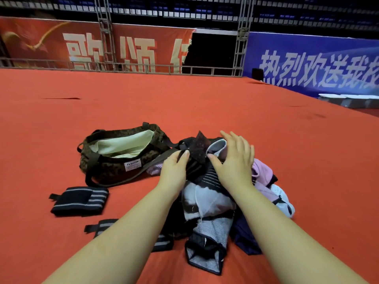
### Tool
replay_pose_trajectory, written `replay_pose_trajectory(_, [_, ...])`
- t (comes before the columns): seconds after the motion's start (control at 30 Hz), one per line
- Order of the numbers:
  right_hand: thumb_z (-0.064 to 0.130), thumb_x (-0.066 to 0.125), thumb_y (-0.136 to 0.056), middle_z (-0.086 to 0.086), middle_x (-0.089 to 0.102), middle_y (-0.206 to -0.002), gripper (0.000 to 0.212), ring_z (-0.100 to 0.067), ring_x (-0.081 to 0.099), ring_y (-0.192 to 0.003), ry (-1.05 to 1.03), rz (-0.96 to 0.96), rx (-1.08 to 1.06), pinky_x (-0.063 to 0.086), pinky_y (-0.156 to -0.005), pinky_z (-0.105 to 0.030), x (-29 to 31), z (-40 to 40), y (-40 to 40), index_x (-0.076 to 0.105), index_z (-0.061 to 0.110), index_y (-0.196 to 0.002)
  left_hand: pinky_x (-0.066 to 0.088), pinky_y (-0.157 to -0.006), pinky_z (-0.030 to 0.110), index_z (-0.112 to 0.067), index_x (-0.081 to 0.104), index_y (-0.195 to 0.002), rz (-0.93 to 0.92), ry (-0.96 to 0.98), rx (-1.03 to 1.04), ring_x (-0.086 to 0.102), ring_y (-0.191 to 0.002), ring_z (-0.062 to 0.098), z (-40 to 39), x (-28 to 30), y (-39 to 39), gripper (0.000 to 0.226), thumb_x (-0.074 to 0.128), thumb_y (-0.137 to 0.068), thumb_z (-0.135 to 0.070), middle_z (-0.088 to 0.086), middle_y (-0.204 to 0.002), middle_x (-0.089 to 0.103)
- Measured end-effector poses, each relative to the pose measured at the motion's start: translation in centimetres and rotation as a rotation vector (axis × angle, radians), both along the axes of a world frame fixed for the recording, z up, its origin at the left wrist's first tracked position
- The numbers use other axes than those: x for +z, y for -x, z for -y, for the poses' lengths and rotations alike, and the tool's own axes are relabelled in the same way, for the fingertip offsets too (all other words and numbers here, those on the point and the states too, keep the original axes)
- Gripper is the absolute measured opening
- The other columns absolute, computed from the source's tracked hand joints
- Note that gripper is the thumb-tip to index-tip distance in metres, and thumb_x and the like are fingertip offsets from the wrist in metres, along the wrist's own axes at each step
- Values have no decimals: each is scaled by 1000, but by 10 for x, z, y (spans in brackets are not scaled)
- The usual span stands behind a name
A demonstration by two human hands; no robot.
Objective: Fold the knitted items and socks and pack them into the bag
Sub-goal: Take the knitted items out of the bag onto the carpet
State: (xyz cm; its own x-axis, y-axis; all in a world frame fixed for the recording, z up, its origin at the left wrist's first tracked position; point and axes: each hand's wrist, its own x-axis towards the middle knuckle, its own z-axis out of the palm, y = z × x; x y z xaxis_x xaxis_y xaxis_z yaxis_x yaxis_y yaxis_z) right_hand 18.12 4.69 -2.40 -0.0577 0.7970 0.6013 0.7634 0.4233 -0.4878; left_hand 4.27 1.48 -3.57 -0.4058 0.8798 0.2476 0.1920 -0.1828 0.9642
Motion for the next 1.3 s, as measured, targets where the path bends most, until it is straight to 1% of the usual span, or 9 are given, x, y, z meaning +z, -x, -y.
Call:
replay_pose_trajectory(0.1, [48, 64, -82, 4, 25, -154, 65, -21, 1, -145, 86, 341, 46, -12, -114, -46, 20, -16, 3, 39, 32, -140, 44, -72, 9, -13, 67, -94, -19, -10, 2, 60, -85, 7, 5, 0, 2, 20, 48, -98, -20, -5, -89, 68])
replay_pose_trajectory(0.2, [52, 63, -81, 5, 53, -134, 40, -21, 19, -142, 188, 427, 82, -10, -113, -49, 30, -28, 3, 60, 30, -115, 47, -84, 25, -15, 68, -94, 10, 3, 15, 62, -92, 12, 7, -2, 7, 21, 48, -98, -22, 0, -94, 70])
replay_pose_trajectory(0.37, [42, 65, -84, 1, 65, -99, 19, -16, 46, -116, 160, 316, 57, -7, -115, -40, 20, -34, -7, 67, 25, -91, 49, -93, 32, -25, 67, -91, 154, 24, -9, 64, -100, 14, 8, -7, 11, 20, 48, -98, -21, -5, -98, 70])
replay_pose_trajectory(0.6, [40, 61, -87, 0, 69, -90, 15, -19, 55, -106, 170, 251, -96, -2, -114, -39, 5, -41, -13, 63, 26, -81, 47, -99, 43, -19, 65, -93, 513, 24, 55, 63, -107, 25, 17, 4, 22, 24, 43, -100, -25, 7, -109, 69])
replay_pose_trajectory(0.7, [37, 61, -87, 1, 69, -96, 12, -21, 54, -111, 219, 208, -138, 0, -115, -40, -1, -41, -21, 65, 26, -89, 45, -102, 43, -23, 66, -103, 438, 11, 67, 62, -109, 20, 25, 3, 45, 25, 42, -100, -29, 3, -114, 67])
replay_pose_trajectory(0.87, [37, 67, -84, 5, 68, -107, 26, -17, 54, -110, 27, 9, 208, 26, -110, -42, 12, 0, 24, 68, 23, -106, 47, -99, 44, -22, 68, -104, 443, 37, 56, 64, -106, 20, 45, -7, 41, 27, 42, -100, -31, 1, -108, 70])
replay_pose_trajectory(0.97, [39, 67, -84, 11, 70, -98, 22, -6, 62, -97, 268, -185, 504, 47, -90, -28, 8, 42, 49, 69, 24, -100, 49, -96, 44, -17, 67, -107, 584, 9, 27, 67, -102, 23, 65, -6, 39, 30, 39, -102, -28, 6, -107, 72])
replay_pose_trajectory(1.17, [30, 65, -87, 11, 53, -56, 27, 1, 44, -54, 408, -337, 557, 39, -56, -21, -29, 93, 74, 55, 13, -68, 52, -89, 45, -6, 64, -110, 737, -10, -65, 67, -99, 32, 123, -4, 39, 28, 42, -100, -19, 18, -106, 70])
replay_pose_trajectory(1.3, [23, 66, -87, 2, 66, -70, 11, -5, 57, -64, 567, -456, 692, 45, -61, -23, -42, 127, 79, 64, 15, -79, 54, -85, 43, -7, 70, -96, 524, 38, 9, 69, -90, 32, 152, -13, 58, 21, 56, -93, -21, 16, -96, 72])
